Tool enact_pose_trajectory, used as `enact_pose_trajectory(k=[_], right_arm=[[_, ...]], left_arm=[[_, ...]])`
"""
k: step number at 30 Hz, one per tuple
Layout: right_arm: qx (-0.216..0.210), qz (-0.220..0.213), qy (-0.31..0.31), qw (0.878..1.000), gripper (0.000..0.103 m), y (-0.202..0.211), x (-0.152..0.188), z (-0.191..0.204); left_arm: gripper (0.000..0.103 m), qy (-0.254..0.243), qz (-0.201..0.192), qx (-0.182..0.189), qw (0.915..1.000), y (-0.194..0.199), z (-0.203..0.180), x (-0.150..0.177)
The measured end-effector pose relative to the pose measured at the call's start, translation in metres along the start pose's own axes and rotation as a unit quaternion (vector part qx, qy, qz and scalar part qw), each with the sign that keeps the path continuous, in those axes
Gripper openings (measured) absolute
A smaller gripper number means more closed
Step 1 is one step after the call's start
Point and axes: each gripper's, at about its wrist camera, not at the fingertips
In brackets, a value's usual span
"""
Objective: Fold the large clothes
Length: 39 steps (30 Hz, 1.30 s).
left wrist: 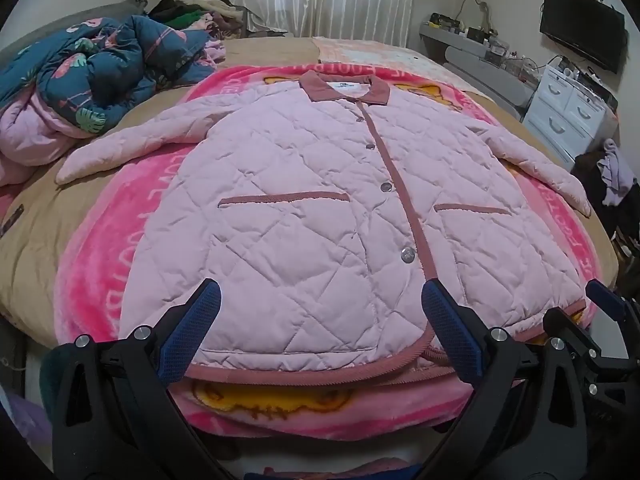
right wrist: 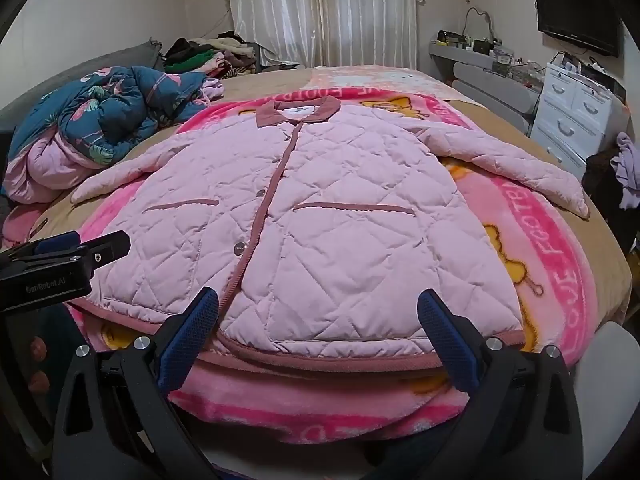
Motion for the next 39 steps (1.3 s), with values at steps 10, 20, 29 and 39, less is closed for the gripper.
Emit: enact_pose_trajectory(k=[10,20,29,39], right_arm=[[0.004,0.001,0.0,1.0,0.099,0.0027,-0.0022,-0.0015],[0.004,-0.002,0.0,1.0,0.099,0.0001,-0.0016,-0.0006],[0.005,-0.005,0.001,1.0,0.099,0.0059,-0.0048,0.0006],[0.004,-0.005,0.0,1.0,0.099,0.0069,-0.0053,0.0008]], left_arm=[[0.094,-0.004,0.0,-0.004,1.0,0.0,-0.0001,-0.0002],[0.094,-0.007,0.0,-0.004,1.0,0.0001,-0.0059,0.0002],[0.094,-0.008,-0.001,-0.004,1.0,-0.0006,-0.0073,-0.0009],[0.094,-0.009,-0.001,-0.002,1.0,0.0013,-0.005,-0.0022]])
Point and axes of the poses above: each gripper's, at about its wrist camera, not at the fingertips, and y roughly against the way its jaws point, z to its left, x to its underside, and after that the axes turned 1 degree about -x, right-handed
